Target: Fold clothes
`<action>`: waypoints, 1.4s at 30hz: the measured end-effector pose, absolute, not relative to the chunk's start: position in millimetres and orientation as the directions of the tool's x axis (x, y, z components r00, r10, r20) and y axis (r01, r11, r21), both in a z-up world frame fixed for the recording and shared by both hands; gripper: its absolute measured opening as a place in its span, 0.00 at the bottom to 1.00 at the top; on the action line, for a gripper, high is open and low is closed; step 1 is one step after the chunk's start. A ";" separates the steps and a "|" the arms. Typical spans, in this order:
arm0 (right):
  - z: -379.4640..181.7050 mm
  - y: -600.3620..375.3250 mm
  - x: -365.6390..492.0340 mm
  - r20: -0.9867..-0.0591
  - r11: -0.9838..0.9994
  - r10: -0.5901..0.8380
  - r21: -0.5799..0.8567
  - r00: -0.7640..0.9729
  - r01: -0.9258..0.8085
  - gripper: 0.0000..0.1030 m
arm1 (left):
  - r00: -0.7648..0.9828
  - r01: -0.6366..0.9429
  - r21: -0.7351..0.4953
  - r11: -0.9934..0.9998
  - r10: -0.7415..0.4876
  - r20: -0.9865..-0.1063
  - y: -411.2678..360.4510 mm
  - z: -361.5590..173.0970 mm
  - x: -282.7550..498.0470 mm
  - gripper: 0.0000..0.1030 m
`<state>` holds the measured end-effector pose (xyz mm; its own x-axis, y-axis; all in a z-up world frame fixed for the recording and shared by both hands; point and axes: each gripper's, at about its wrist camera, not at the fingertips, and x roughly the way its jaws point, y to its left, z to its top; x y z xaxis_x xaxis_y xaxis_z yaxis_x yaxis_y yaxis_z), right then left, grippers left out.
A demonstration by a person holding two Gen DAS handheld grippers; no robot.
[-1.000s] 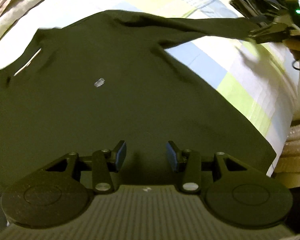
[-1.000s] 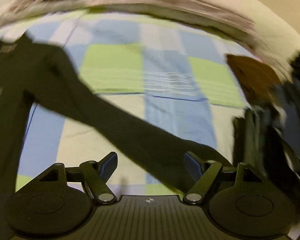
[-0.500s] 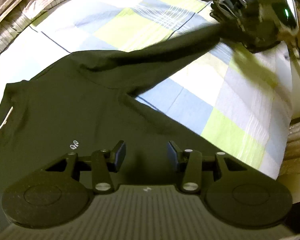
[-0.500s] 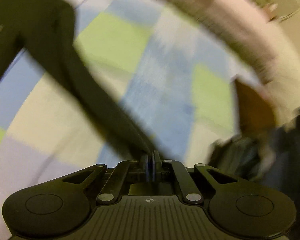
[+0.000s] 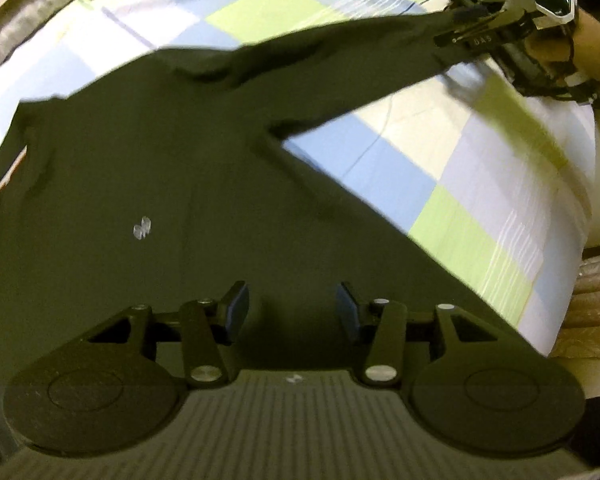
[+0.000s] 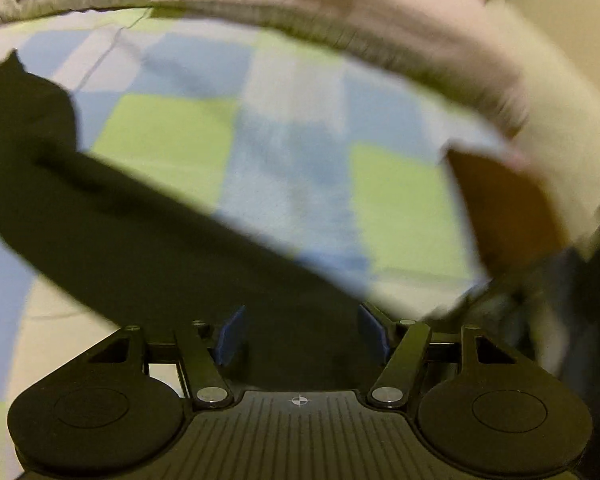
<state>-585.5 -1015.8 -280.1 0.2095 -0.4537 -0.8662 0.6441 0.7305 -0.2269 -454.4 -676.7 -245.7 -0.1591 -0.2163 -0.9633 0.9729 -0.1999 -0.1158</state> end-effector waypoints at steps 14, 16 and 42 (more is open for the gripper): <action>-281.7 -963.1 -590.4 -0.896 0.640 -0.384 -0.086 0.221 0.764 0.62 | 0.062 0.996 0.053 0.067 -0.135 -0.989 -545.9 -243.3 -374.3 0.45; -275.3 -931.2 -580.1 -0.897 0.678 -0.327 -0.002 0.299 0.735 0.62 | 0.082 0.992 0.069 0.101 -0.127 -0.989 -516.5 -239.0 -361.5 0.46; -226.9 -565.7 -473.7 -0.955 0.812 -0.106 0.079 0.279 0.578 0.63 | 0.000 0.999 -0.010 0.040 -0.243 -0.970 -263.5 -229.5 -289.8 0.50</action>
